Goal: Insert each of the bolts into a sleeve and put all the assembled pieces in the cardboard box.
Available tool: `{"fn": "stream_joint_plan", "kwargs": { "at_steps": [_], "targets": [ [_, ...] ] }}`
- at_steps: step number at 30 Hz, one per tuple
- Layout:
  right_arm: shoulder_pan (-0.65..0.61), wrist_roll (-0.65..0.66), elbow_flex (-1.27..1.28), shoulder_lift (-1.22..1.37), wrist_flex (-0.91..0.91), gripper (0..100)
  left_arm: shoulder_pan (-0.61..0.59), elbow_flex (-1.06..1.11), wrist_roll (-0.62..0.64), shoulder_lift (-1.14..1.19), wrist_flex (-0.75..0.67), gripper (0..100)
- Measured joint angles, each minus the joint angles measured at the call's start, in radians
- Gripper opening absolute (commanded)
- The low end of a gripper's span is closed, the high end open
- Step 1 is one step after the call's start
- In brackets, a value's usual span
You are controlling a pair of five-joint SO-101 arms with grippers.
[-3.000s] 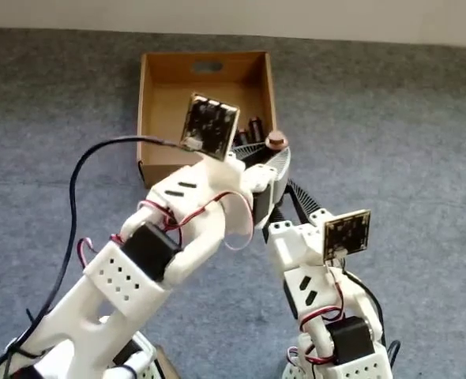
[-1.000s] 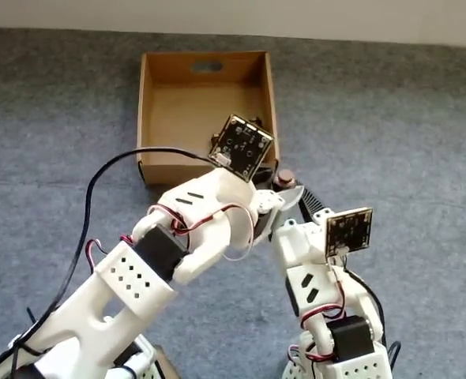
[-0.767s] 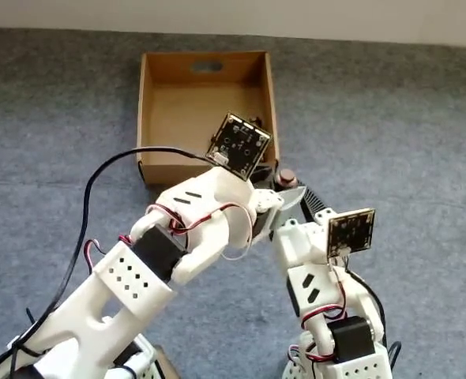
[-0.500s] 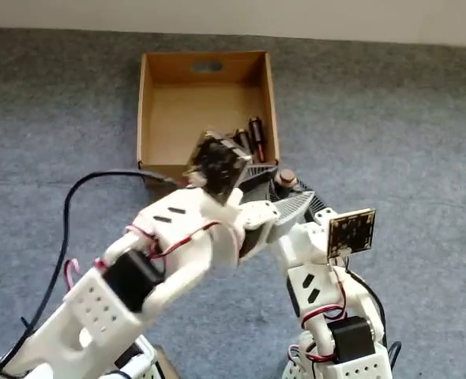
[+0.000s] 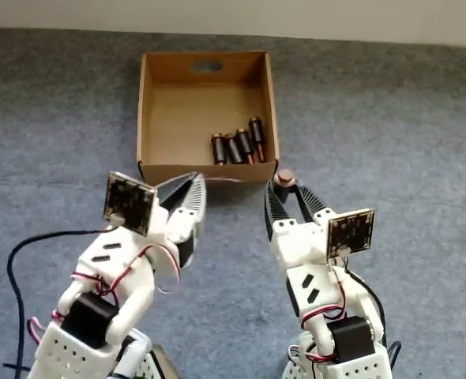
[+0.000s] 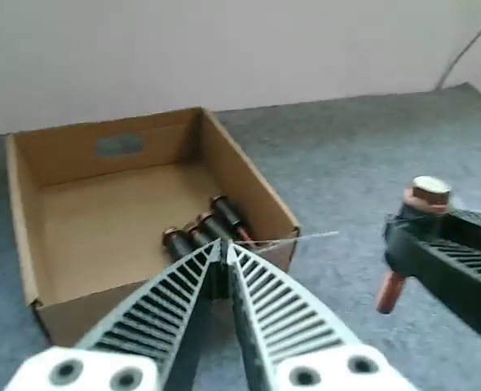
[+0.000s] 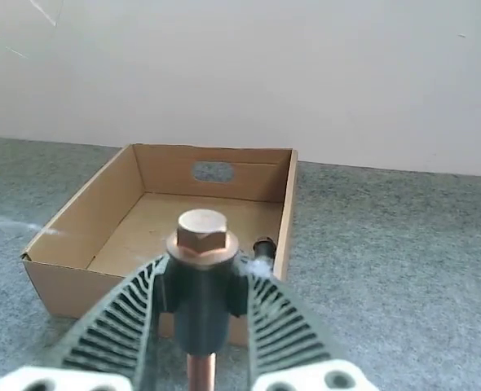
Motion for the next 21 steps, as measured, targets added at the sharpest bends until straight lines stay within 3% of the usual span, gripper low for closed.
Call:
{"fn": "stream_joint_plan", "kwargs": {
  "at_steps": [6,14,21],
  "targets": [
    [0.0,0.0,0.0,0.0,0.0,0.6,-0.215,0.267,0.0,-0.262,0.0,1],
    [0.0,0.075,-0.054,0.003,0.0,0.6,-0.456,0.437,-0.028,-0.265,-0.017,1],
    [0.0,0.103,-0.21,0.064,0.0,0.6,-0.497,0.437,-0.095,-0.264,-0.009,1]
  ]
}}
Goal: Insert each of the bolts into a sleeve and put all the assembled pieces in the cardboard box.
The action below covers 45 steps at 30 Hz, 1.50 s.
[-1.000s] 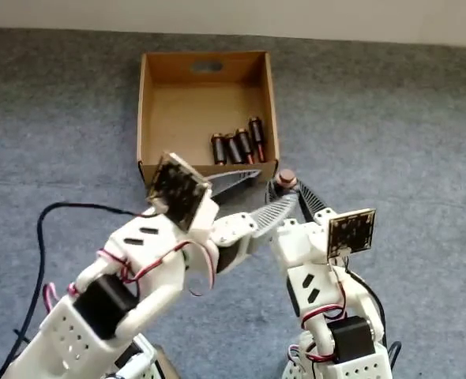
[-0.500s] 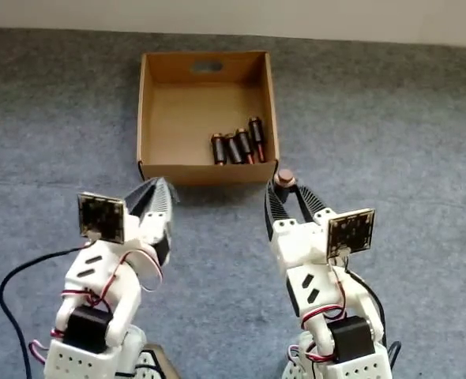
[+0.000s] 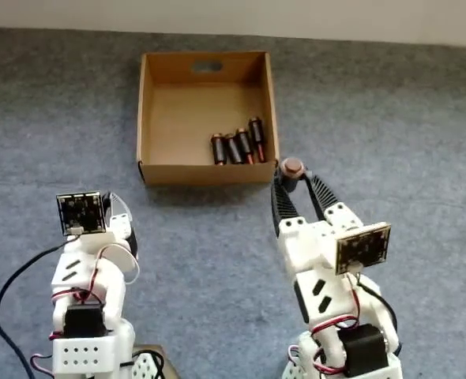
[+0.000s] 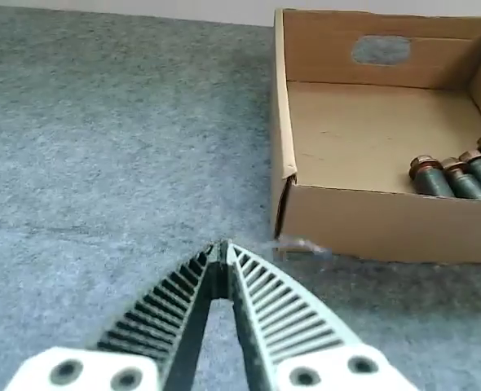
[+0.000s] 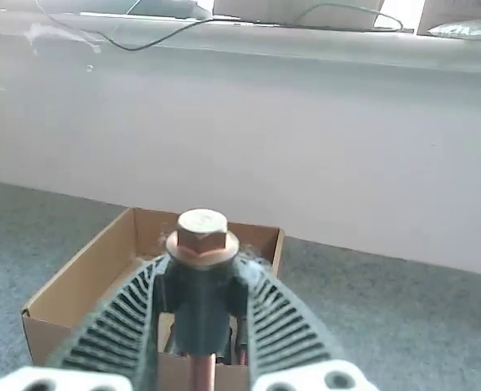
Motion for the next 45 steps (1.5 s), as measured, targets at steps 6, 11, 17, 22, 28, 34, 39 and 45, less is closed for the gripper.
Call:
{"fn": "stream_joint_plan", "kwargs": {
  "at_steps": [6,11,17,22,28,34,39,45],
  "targets": [
    [-0.009,-0.003,-0.264,0.318,-0.009,0.6,0.0,0.0,-0.002,0.0,0.011,1],
    [-0.054,-0.084,-0.52,0.698,-0.009,0.6,0.0,0.0,-0.002,0.0,0.037,1],
    [-0.06,-0.158,-0.74,1.131,-0.009,0.6,0.0,0.0,-0.002,0.0,0.037,1],
    [-0.06,-0.163,-0.908,1.441,-0.009,0.6,0.0,0.0,-0.002,0.0,0.037,1],
    [-0.106,-0.164,-1.149,1.726,-0.009,0.6,0.0,0.0,-0.002,0.0,0.037,1],
    [-0.186,-0.164,-1.31,1.97,-0.009,0.6,0.0,0.0,-0.002,0.0,0.037,1],
    [-0.189,-0.164,-1.455,2.191,-0.011,0.6,0.0,0.0,-0.002,0.0,0.058,1],
    [-0.204,-0.164,-1.547,2.361,-0.012,0.6,0.0,0.0,-0.002,0.0,0.066,1]
  ]
}}
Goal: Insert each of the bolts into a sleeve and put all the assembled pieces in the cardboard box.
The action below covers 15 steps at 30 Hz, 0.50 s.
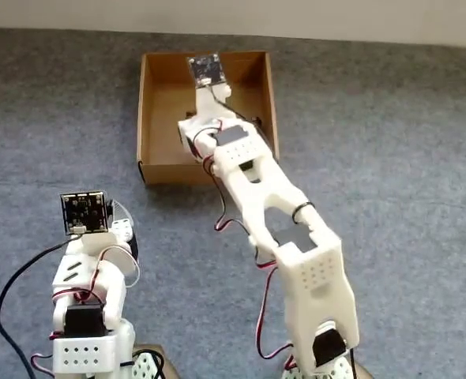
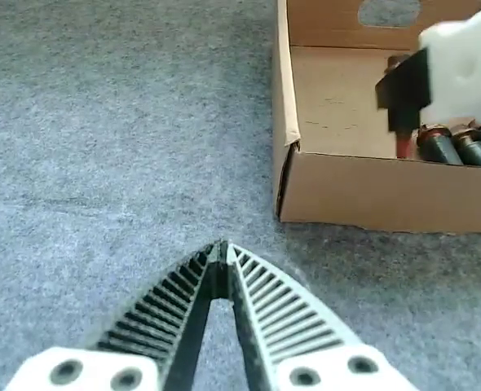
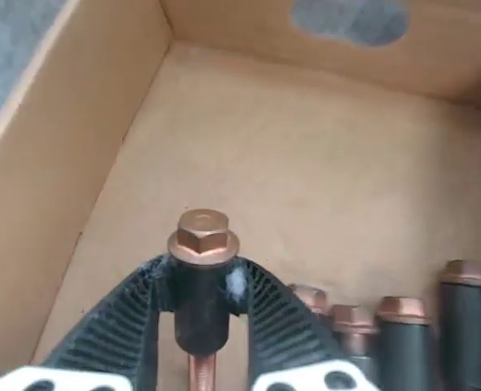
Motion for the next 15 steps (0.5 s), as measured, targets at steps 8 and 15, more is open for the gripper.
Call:
{"fn": "stream_joint_plan", "kwargs": {
  "at_steps": [8,15],
  "targets": [
    [-0.002,0.0,-0.009,0.031,0.0,0.6,0.0,0.0,0.0,0.0,0.002,1],
    [-0.002,0.0,-0.031,0.072,0.061,0.6,0.0,0.0,0.0,0.0,0.002,1]
  ]
}}
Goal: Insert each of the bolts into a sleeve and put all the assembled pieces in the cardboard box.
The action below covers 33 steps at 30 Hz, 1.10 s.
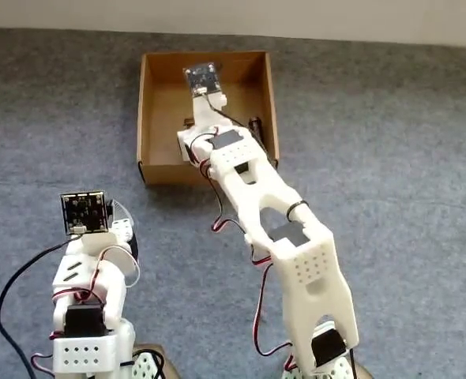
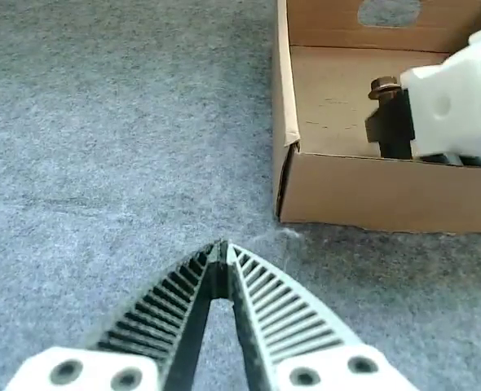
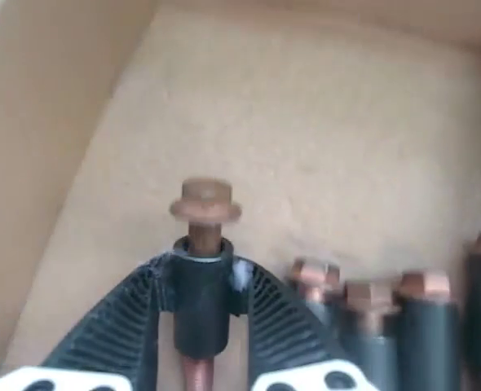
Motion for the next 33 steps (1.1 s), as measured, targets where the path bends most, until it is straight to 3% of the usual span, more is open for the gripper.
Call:
{"fn": "stream_joint_plan", "kwargs": {
  "at_steps": [7,13,24,30,33],
  "targets": [
    [0.0,-0.011,0.0,0.003,0.068,0.6,0.0,0.0,0.0,0.0,0.0,1],
    [0.0,-0.169,-0.006,0.003,0.11,0.6,0.0,0.0,0.0,0.0,0.0,1],
    [0.0,-0.186,-0.006,0.003,0.112,0.7,0.0,0.0,0.0,0.0,0.0,1],
    [-0.002,-0.186,-0.006,0.003,0.112,17.7,0.0,0.0,0.0,0.0,0.0,1],
    [-0.003,-0.186,-0.008,0.0,0.112,15.8,0.0,0.0,0.0,0.0,0.0,1]
  ]
}}
